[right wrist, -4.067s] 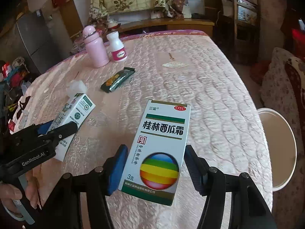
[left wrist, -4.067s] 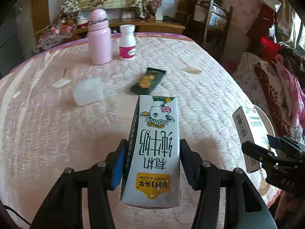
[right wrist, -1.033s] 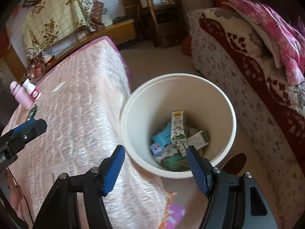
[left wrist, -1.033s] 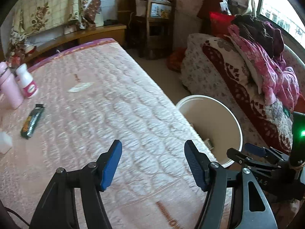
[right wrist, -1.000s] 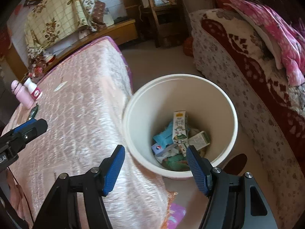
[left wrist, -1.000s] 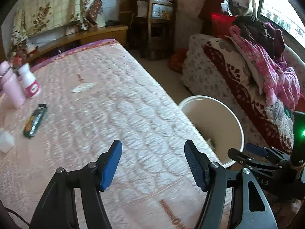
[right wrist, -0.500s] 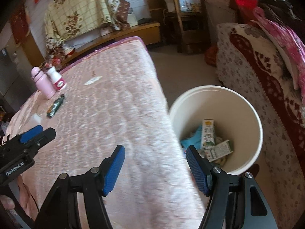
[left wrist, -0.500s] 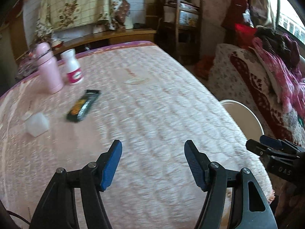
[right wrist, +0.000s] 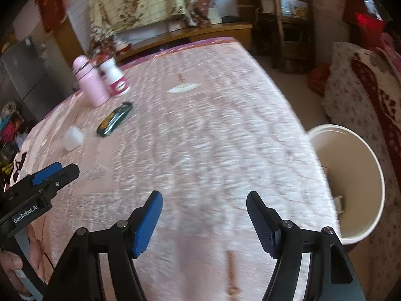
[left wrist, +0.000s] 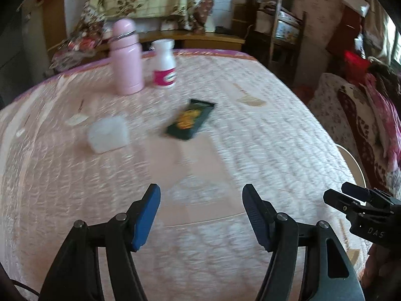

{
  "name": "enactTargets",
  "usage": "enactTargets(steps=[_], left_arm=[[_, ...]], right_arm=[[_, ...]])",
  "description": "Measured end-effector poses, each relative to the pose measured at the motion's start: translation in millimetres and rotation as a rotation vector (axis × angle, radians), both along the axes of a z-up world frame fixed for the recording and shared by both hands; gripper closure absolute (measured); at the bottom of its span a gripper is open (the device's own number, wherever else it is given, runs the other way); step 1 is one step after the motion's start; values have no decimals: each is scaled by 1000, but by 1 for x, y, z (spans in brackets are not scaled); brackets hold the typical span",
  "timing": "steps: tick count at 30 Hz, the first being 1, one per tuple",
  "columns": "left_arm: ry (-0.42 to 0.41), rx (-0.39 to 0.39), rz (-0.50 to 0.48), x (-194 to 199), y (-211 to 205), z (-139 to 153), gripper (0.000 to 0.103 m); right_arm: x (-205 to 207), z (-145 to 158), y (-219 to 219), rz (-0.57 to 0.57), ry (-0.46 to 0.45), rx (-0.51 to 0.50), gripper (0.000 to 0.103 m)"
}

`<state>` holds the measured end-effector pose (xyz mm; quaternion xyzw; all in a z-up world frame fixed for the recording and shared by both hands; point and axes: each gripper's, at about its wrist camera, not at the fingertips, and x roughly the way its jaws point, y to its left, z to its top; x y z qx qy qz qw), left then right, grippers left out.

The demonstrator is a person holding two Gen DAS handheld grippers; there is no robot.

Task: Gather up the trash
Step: 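Move both open tools back over the remaining trash on the bed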

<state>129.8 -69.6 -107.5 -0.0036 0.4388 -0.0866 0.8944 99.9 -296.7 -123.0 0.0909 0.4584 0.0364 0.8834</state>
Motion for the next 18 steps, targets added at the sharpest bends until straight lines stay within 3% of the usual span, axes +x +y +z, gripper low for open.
enactTargets(steps=[10,18], left_arm=[[57,-32,141,32,86,-12,32],[47,-67,243,75,138,-11,32]], right_arm=[[46,-13,62,97,34,38,30],[94,-16,100,135,59,73,30]])
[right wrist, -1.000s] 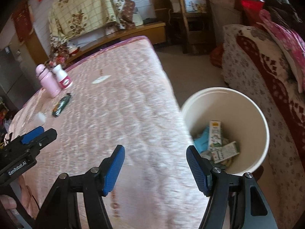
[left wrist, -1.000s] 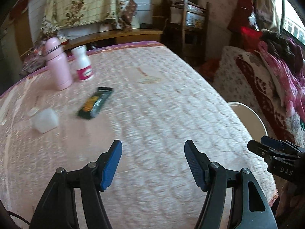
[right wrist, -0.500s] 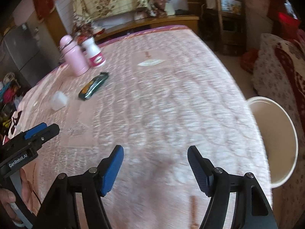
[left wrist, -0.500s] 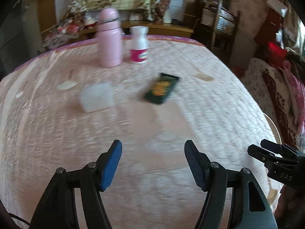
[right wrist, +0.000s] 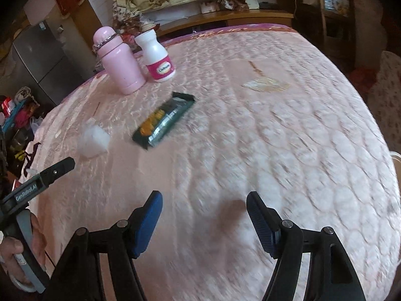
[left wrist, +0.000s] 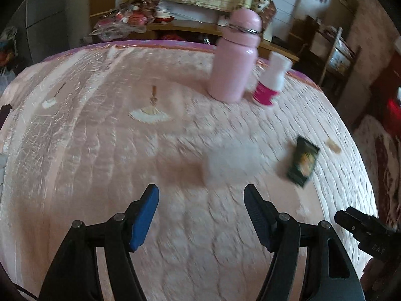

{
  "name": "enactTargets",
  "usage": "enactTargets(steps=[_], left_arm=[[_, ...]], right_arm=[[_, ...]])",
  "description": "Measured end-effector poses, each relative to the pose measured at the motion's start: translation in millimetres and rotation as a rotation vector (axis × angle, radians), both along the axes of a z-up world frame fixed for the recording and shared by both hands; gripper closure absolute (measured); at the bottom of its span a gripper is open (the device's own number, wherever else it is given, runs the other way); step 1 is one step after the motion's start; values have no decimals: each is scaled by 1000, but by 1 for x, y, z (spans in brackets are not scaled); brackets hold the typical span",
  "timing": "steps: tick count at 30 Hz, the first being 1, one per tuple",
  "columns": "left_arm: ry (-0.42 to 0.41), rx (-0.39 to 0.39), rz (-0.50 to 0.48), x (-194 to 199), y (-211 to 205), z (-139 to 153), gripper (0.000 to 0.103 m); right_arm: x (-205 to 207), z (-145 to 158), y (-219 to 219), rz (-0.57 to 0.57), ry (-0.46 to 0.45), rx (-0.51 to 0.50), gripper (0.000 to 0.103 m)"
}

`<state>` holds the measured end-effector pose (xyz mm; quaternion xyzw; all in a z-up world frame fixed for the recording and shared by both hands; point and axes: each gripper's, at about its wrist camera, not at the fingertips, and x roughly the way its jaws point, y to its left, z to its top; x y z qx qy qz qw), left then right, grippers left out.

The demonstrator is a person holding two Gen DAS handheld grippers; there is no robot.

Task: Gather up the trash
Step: 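Grasp the white foam piece with the left tool while the right tool grasps the green snack packet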

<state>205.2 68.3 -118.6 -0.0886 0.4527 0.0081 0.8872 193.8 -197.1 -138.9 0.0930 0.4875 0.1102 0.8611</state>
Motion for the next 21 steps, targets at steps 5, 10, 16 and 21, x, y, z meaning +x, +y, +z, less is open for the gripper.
enactTargets(steps=[5,10,16,21], left_arm=[[-23,-34,-56,16,6,3,27],[-60,-6,-180,21,-1,8,18],[-36,109,-316,38,-20,-7,16],[-34,118,-365,44,-33,-15,37]], right_arm=[[42,-1,19,-40,15,60,28],[88,-4,44,-73,50,99,26],[111,-5,77,-28,-13,-59,26],[96,-6,74,22,-62,-121,68]])
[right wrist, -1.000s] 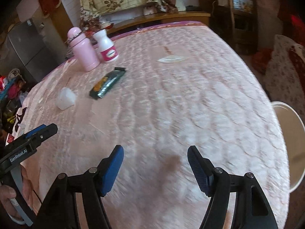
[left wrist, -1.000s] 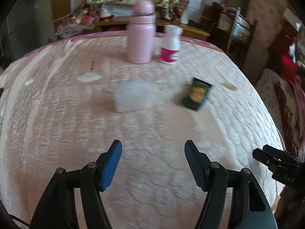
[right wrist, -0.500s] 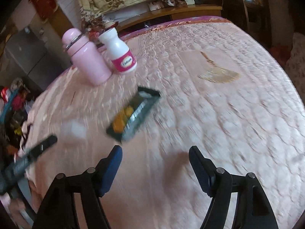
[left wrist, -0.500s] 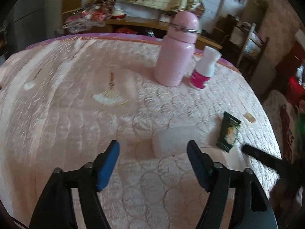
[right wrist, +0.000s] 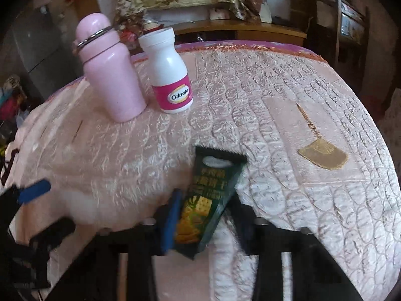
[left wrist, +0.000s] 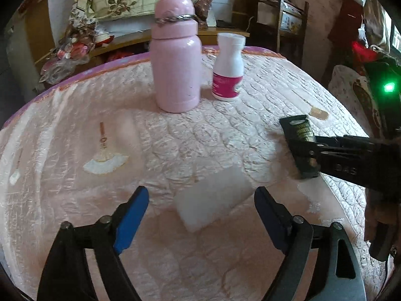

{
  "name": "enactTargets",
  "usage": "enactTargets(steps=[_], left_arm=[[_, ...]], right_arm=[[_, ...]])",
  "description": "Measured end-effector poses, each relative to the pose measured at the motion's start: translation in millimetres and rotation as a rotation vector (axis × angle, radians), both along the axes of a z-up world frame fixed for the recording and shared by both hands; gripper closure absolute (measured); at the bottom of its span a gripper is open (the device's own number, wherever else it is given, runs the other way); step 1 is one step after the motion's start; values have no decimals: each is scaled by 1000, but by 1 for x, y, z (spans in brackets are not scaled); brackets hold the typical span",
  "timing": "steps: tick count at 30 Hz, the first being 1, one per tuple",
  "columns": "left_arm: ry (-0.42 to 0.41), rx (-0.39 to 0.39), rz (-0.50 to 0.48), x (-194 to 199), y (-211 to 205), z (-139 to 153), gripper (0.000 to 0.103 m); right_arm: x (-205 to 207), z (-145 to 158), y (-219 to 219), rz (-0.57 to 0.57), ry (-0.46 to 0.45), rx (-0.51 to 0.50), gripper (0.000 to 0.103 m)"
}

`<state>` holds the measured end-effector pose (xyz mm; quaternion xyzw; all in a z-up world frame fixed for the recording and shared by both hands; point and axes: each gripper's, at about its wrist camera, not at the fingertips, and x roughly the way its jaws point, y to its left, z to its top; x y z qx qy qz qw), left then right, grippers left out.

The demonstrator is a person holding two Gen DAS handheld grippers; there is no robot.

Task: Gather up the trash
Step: 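Grasp the white foam piece with the left tool while the right tool grasps the green snack packet, then carry both items over the white bucket and open both tools to drop them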

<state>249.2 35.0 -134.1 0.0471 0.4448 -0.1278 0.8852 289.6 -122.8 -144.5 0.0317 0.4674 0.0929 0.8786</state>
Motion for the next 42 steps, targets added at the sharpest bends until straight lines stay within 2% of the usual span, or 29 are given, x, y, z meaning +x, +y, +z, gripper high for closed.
enactTargets(steps=[1,6,12,18,26,37,42], left_arm=[[13,-7,-5,0,-2,-2,51],[35,-48,26,-12,-2,5,62],[36,-71,20,-49,-22,20,62],[38,-72,19,-83,-59,24,62],[8,-39,7,-121,-107,29,62],[-22,-28,-37,-150,-170,34,62],[-18,-47,-67,-153,-202,35,62]], right_arm=[[-4,0,-5,5,4,19,72],[-26,7,-29,22,13,116,75],[-70,22,-50,41,7,173,75],[-122,28,-75,25,10,153,75],[-170,32,-118,-21,-4,117,75],[-219,36,-171,-85,-30,95,75],[-232,35,-201,-136,-37,88,75]])
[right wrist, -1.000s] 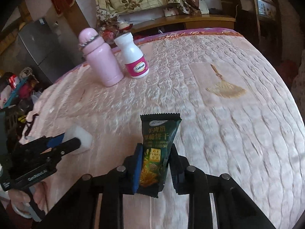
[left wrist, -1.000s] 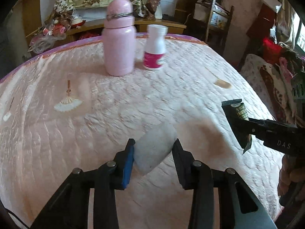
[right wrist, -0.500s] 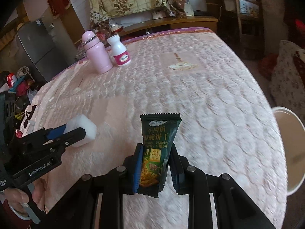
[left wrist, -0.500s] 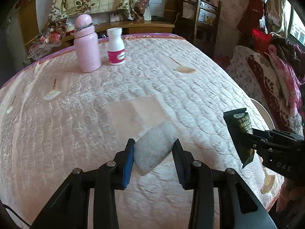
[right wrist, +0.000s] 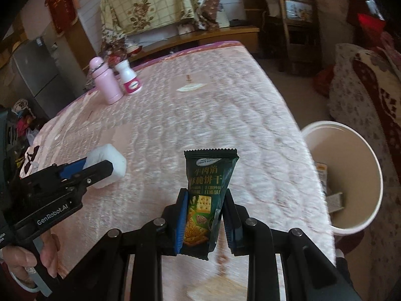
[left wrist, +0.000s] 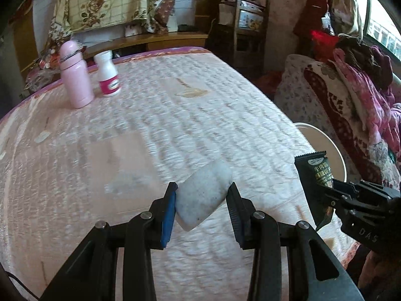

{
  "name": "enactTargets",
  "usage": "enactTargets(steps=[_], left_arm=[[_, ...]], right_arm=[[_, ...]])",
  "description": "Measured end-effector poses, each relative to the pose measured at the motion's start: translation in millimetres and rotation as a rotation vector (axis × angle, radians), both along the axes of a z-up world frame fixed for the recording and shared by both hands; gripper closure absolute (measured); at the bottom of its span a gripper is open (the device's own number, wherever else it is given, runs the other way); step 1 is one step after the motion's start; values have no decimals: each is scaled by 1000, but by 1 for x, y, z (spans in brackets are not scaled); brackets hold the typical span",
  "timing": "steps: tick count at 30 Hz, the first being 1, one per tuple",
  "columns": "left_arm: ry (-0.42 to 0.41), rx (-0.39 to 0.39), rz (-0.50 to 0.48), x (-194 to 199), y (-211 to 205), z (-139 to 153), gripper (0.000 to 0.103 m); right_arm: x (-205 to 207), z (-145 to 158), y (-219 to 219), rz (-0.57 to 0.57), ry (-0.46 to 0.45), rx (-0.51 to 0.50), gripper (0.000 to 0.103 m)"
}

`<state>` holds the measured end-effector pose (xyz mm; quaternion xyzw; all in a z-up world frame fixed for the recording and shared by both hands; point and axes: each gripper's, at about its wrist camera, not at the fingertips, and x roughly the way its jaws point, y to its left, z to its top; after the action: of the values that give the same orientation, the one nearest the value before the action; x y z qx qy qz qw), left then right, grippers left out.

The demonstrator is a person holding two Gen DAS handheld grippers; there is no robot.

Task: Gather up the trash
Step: 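Carry both items over the white bucket and open both tools to drop them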

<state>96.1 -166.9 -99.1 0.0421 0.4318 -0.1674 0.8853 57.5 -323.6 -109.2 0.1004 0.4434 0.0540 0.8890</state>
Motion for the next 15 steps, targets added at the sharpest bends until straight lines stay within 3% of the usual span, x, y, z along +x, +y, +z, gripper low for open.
enactTargets(steps=[15], left_arm=[[20,-17,-135,-4,-96,1,62]], right_arm=[[-30,-2,-90,-159,0,0,75]])
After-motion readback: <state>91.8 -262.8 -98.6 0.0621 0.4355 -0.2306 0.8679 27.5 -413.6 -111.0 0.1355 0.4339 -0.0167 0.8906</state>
